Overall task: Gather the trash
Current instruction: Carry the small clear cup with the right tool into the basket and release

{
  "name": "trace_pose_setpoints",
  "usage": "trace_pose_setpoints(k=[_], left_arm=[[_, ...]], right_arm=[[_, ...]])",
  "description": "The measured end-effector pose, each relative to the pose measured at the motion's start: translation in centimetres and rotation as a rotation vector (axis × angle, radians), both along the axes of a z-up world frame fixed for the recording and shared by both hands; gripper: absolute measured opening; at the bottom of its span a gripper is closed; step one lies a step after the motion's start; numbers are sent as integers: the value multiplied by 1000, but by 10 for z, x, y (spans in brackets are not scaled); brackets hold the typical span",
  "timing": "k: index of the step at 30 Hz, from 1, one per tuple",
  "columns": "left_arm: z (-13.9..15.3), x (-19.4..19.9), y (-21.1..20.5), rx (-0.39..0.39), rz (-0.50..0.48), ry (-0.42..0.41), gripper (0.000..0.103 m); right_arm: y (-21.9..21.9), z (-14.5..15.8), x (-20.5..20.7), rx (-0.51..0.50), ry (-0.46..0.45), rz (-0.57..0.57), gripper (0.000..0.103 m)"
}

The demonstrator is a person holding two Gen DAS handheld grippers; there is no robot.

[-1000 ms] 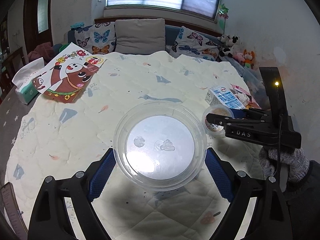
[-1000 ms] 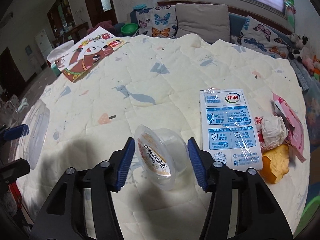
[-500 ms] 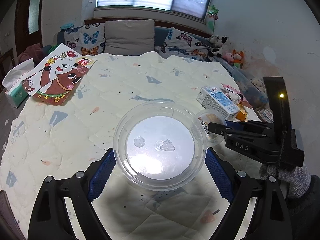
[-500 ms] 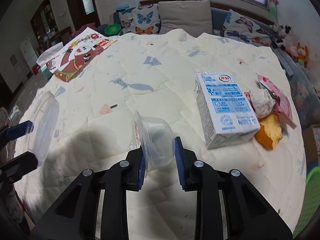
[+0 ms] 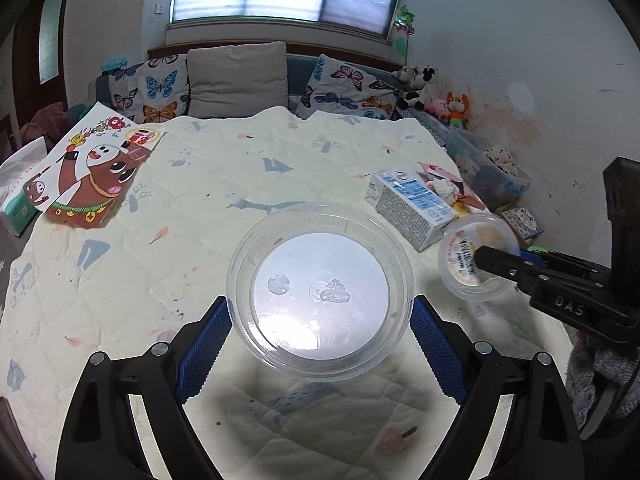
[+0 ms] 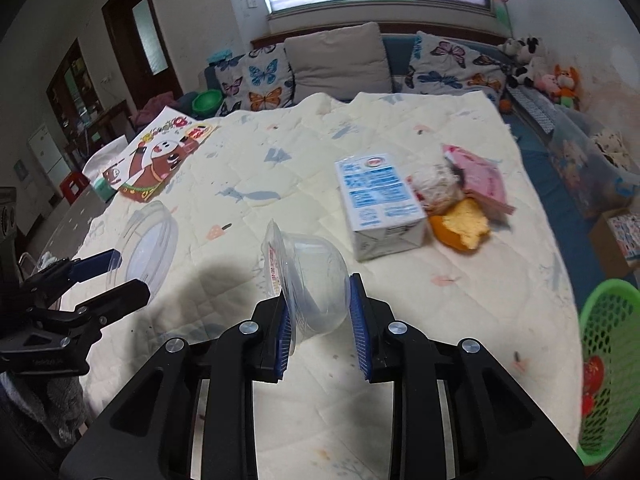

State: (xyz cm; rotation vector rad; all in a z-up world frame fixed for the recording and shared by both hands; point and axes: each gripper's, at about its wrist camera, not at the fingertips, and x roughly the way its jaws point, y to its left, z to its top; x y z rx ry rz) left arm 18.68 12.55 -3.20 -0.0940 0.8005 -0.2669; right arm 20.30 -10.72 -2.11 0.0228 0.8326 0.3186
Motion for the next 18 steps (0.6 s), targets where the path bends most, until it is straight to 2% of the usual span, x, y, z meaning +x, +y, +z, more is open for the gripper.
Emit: trace_pose_setpoints(k=[7,18], left_arm=[[7,0,-20,14,-47,-15,86],[19,-13,-36,47,-36,-24,86]], right_arm=[[-30,15,-11,5,-37,-68,27],[-74,25,-29,44,-71,-125,27]])
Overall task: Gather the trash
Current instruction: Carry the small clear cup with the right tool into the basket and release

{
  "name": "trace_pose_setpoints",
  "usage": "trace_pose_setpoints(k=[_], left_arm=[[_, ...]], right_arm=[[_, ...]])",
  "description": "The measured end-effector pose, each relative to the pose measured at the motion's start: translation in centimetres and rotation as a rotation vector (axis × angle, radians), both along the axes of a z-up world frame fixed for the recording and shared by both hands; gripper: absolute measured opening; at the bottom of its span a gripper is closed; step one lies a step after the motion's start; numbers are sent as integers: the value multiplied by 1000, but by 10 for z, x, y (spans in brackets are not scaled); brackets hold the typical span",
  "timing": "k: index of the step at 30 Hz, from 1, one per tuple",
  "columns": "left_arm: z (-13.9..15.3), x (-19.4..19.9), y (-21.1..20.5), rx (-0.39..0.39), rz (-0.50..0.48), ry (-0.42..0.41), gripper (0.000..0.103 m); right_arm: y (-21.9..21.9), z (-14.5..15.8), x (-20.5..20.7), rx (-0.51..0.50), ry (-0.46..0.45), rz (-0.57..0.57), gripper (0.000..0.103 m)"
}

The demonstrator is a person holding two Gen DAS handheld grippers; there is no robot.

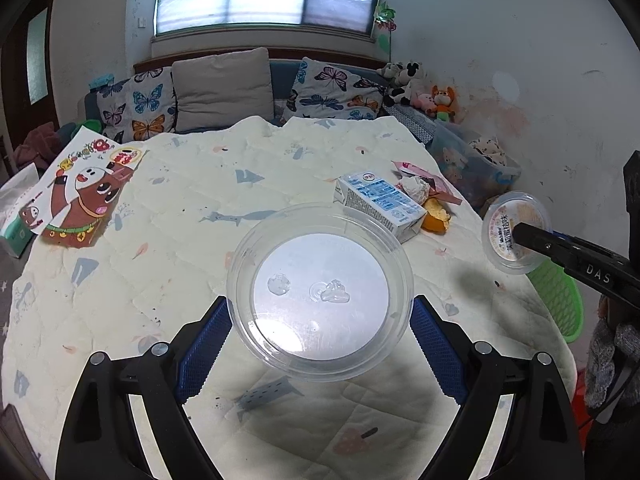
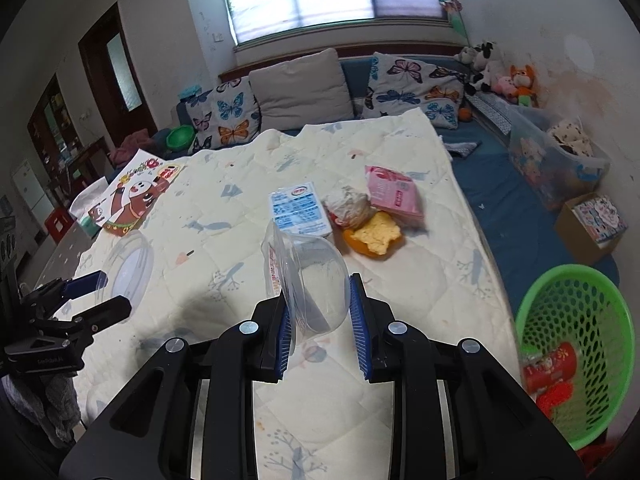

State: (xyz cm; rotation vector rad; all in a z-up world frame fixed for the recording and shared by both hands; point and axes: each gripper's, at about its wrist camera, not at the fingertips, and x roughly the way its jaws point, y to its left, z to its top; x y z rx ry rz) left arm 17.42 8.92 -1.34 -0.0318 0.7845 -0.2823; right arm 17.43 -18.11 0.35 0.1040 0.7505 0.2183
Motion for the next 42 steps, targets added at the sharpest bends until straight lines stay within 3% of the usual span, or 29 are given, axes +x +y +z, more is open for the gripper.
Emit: trace_pose_setpoints(k=[18,35,42], left_arm=[[26,-71,-54,-10,91,-34,86],[45,-64,-123,-21,-74,-61,86],[40,-48,-157,-45,-130,-31,86]], right_arm=[[-125,-17,-74,-24,13,-67,27],[-217,-42,-73,-96,89,-330,28],[-234,-49,-73,-85,106,-360,42]])
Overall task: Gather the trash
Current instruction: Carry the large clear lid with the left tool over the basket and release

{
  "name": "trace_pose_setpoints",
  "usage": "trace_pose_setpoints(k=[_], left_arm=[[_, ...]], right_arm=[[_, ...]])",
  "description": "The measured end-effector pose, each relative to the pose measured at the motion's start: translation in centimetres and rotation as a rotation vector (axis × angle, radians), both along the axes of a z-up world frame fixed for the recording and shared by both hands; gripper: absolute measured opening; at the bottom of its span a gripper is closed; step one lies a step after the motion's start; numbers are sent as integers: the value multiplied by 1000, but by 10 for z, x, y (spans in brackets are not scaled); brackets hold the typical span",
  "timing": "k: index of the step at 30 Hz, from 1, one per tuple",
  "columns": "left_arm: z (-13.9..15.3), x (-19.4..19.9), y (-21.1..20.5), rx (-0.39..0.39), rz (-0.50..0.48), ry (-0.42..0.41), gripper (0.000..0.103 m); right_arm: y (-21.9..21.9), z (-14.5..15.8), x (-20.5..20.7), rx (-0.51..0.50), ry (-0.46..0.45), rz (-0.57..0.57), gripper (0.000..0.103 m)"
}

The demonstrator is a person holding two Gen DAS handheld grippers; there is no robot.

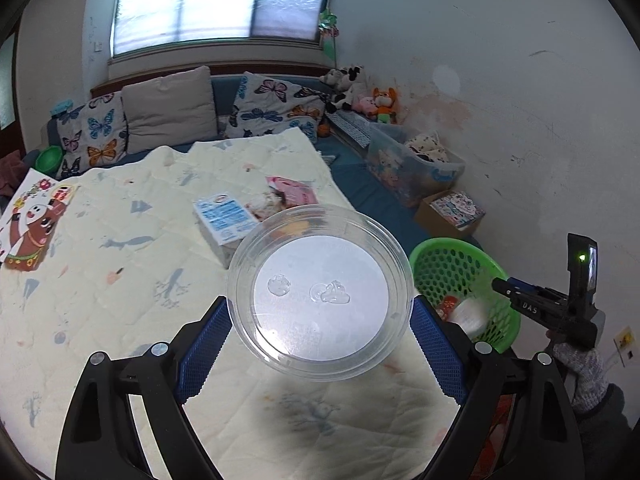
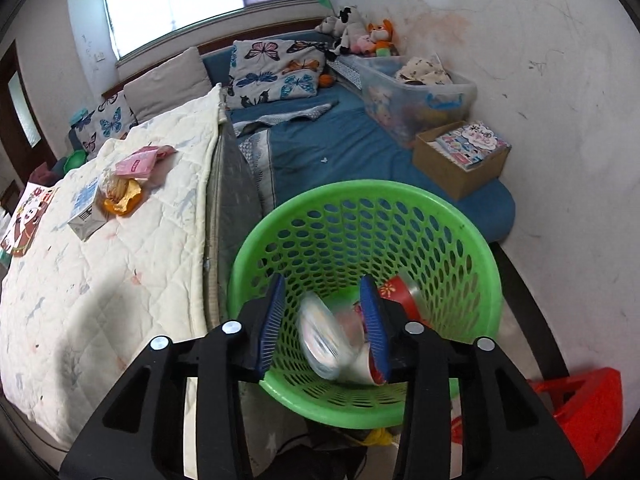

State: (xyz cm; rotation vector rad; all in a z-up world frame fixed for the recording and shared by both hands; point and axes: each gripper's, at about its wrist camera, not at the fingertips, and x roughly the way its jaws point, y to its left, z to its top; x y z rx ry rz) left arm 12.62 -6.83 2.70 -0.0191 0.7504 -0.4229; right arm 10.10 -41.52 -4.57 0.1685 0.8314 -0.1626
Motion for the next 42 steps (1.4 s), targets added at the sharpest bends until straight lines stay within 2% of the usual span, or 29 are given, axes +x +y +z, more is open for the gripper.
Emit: trace_pose_setpoints(k=[4,7,15,21,31,42], left_arm=[[0,5,-25,9,-41,6,87],[0,7,-47,24,-79,-4,87],[-10,31,-102,12,-153,35,87],[-24,53,-148,11,-195,77,87],[-48,77,-214,26,-286,136,87],[-57,76,-233,6,-345,173,90]], right_arm=[[-7,4,-9,15,-15,2,44],[-9,9,-18,31,-33,5,50],[-8,17,-28,-19,-67,44,64],[-16,17,-35,-31,-84,44,69],[-36,5,-49,-14,-56,5,69],[-44,-2,-61,0,-40,-27,69]])
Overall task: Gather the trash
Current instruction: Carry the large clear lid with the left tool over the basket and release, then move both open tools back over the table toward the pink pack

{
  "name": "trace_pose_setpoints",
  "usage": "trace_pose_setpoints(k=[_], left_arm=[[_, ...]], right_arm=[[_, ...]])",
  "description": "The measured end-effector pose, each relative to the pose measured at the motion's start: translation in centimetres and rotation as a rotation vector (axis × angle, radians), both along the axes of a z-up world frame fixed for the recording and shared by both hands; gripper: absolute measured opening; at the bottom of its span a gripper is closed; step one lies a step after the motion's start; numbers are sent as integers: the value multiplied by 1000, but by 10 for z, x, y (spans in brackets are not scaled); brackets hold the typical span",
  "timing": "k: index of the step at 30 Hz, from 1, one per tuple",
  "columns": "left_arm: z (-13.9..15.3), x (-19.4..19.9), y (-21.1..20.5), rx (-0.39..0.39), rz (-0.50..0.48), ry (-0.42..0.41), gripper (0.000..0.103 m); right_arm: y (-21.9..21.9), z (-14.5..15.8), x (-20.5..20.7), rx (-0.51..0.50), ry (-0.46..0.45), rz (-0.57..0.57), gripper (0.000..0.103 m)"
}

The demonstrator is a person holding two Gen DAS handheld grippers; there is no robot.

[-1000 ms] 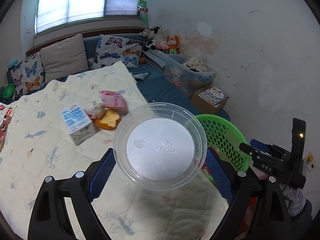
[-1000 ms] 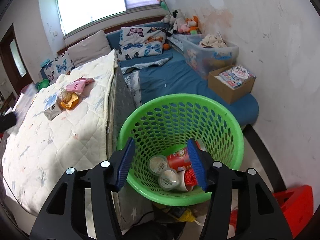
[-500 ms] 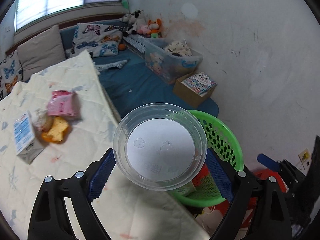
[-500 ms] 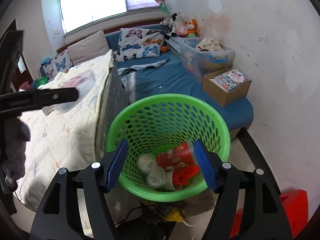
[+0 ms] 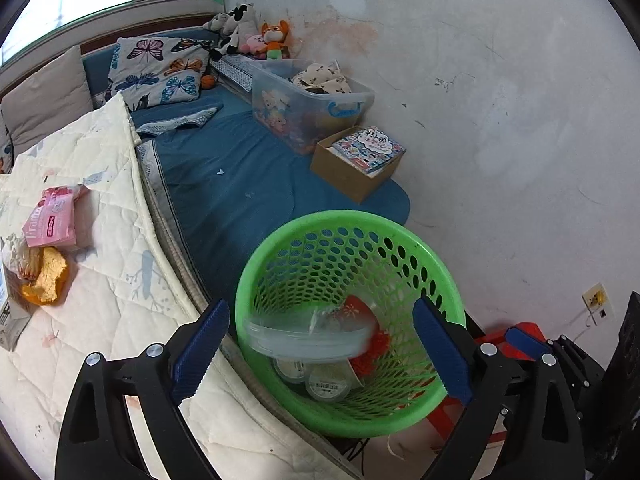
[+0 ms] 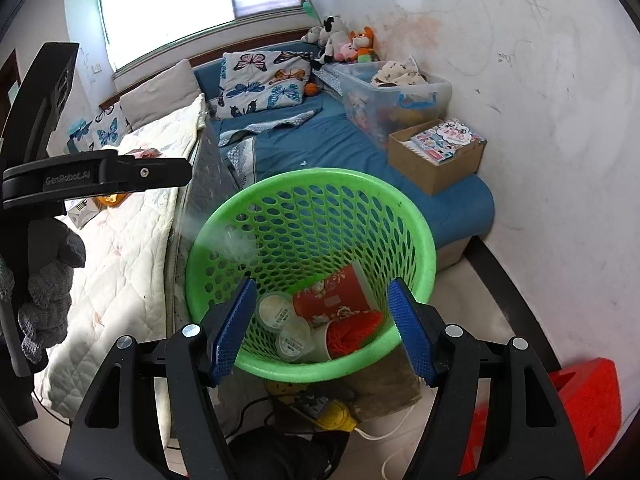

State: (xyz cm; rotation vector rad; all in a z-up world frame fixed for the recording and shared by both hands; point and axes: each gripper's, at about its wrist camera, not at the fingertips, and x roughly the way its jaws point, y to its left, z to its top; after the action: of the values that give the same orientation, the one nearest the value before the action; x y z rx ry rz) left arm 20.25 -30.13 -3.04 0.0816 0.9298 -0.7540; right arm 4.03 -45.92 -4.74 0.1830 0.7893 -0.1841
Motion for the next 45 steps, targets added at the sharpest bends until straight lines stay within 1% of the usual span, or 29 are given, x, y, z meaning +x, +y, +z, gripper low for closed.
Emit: trace_pose_setpoints(k=[4,7,13,17,19,23,31,34,39,42,45], left_arm=[[6,-10,16,-5,9,-11,90],[14,-17,38,-8,42,-22,90],[25,-26,97,15,147,-60,90],[31,-24,141,44,232,-89,90],[33,-19,160,56,275,-87,90],[37,-5,199,67,369,-77,90],[48,24,275,71,544,-51,90],[54,33,291,77,586,-56,90],[63,50,315,73,638,-58,90],[63,63,325,64,667,-43,90],[58,75,328,59,687,-23,90]], right_arm=[[8,2,-3,2,-7,16,69],[18,7,-2,1,-17,37,70],[47,21,10,-11,-44,105,70],[69,32,24,-7,-62,160,70],[81,40,32,-4,-69,194,70],[106,54,57,11,-73,266,73],[158,77,110,38,-61,390,73],[173,86,131,51,-67,420,73],[194,94,177,85,-49,445,73],[203,93,200,86,-36,443,73],[209,82,231,127,-10,429,73]])
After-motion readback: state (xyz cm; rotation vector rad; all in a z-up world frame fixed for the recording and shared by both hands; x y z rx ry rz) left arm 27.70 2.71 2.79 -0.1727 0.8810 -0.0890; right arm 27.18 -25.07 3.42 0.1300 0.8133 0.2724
